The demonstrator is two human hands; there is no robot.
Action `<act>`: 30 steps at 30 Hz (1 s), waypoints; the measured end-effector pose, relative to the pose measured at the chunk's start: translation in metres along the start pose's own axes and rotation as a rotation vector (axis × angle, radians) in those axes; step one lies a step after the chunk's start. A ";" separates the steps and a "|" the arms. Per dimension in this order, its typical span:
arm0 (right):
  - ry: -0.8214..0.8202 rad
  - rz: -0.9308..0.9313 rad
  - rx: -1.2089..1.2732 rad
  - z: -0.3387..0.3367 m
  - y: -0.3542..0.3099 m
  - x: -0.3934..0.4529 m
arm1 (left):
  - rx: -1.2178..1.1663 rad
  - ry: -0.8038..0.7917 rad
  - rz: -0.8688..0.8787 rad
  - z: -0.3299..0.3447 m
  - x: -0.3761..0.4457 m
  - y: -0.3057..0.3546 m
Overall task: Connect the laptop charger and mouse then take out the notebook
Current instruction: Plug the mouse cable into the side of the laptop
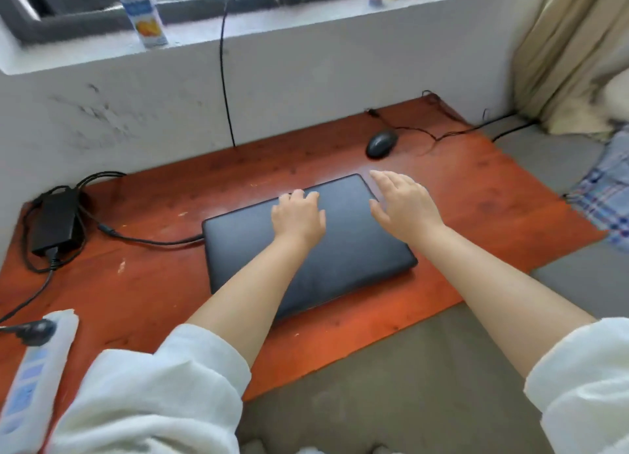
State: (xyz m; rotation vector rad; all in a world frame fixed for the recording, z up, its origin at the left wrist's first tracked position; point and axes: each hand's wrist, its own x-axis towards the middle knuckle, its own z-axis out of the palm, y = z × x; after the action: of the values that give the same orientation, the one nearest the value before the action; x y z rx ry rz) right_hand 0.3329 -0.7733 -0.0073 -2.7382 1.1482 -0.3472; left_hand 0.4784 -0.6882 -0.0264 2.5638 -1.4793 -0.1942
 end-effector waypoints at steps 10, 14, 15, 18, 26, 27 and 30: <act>-0.103 0.081 -0.043 -0.011 0.141 0.062 | 0.033 -0.005 -0.101 0.016 0.091 0.075; -0.169 0.089 -0.044 -0.005 0.181 0.119 | 0.006 -0.004 -0.139 0.030 0.149 0.087; -0.185 0.094 -0.034 -0.004 0.190 0.134 | -0.001 -0.022 -0.153 0.034 0.163 0.091; -0.209 0.117 -0.004 0.003 0.220 0.174 | -0.018 -0.079 -0.199 0.052 0.197 0.105; -0.321 0.080 0.104 0.053 0.260 0.271 | -0.038 -0.142 -0.357 0.098 0.229 0.114; -0.329 0.069 0.117 0.061 0.261 0.287 | -0.040 -0.124 -0.389 0.102 0.225 0.111; -0.348 0.025 0.131 0.088 0.256 0.329 | -0.050 -0.035 -0.491 0.118 0.206 0.107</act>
State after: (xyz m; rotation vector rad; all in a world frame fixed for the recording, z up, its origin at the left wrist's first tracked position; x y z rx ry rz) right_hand 0.4057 -1.1828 -0.0998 -2.5352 1.0255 0.0562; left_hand 0.4672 -0.9289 -0.1235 2.8455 -0.8140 -0.3338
